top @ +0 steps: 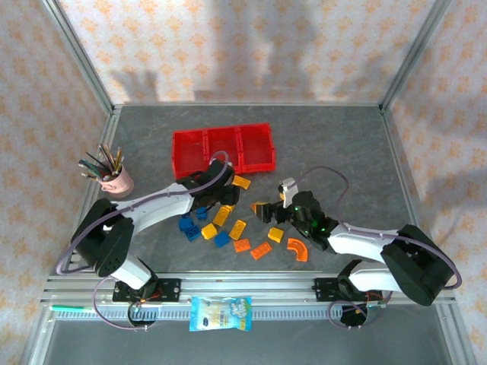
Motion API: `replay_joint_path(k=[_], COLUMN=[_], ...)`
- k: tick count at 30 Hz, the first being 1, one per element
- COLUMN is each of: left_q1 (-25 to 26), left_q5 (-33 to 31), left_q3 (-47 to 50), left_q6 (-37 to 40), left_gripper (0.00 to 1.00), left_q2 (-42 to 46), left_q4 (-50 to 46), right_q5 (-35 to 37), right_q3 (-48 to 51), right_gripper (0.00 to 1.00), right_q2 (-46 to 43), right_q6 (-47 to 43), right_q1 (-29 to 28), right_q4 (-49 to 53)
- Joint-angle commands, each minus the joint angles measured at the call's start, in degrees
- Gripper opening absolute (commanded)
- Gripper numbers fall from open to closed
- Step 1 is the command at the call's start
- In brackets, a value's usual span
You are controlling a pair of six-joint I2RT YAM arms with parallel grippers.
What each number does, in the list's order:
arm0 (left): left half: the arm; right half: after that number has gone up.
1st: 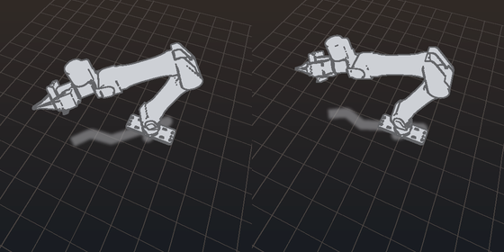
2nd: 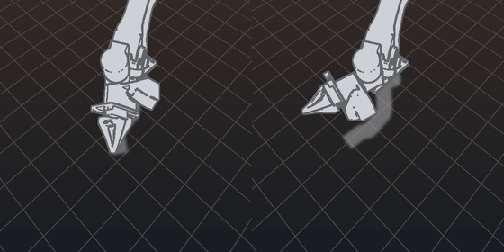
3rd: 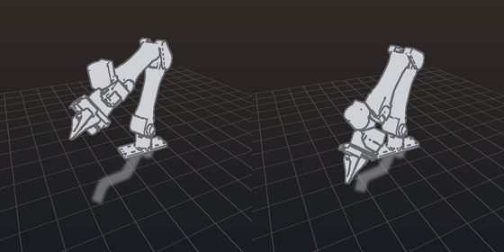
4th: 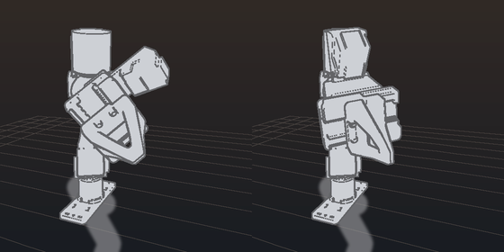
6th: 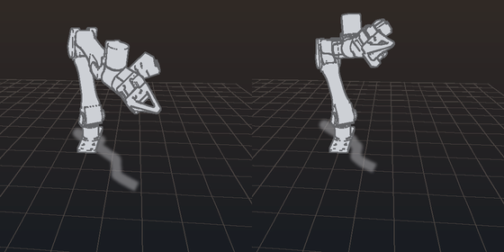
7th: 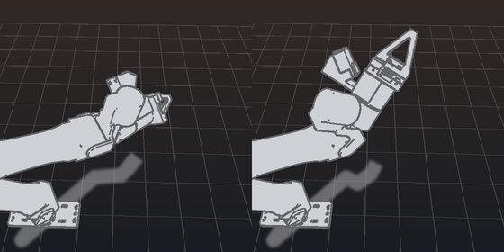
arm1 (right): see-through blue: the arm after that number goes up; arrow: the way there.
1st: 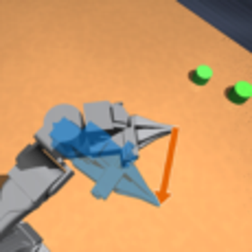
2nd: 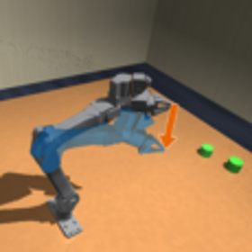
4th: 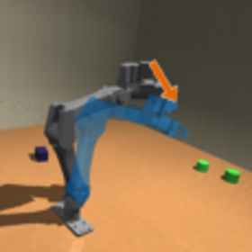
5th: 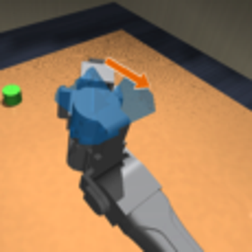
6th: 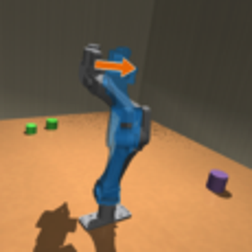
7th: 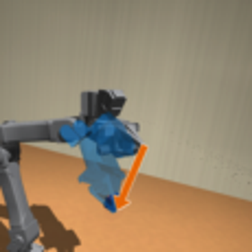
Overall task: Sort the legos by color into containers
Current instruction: Pick up the lego from the center of the table.
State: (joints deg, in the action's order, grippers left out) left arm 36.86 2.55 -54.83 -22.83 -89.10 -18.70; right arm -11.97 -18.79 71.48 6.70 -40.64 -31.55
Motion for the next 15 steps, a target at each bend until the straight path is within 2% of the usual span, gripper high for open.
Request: replay_joint_path(k=[1,8,15], left_q1=[1.14,2.69,2.78], left_q5=[0.27,-2.53,-3.29], left_q3=[-3.99,-9.30,-10.21], left_q6=[3.58,6.22,6.22], left_gripper=[0.55,0.43,0.36], left_q2=[-4.17,-11.44,-14.91], left_q4=[-4.19,-8.75,-9.60], right_q5=[1.78,3.22,3.15], right_q3=[0.92,1.89,1.65], right_gripper=[1.00,1.00,1.00], right_q2=[-2.31,-3.48,-3.51], right_q6=[-1.82,-1.82,-1.86], right_q1=[-0.31,-0.31,-0.31], right_q4=[-3.87,-4.24,-4.19])
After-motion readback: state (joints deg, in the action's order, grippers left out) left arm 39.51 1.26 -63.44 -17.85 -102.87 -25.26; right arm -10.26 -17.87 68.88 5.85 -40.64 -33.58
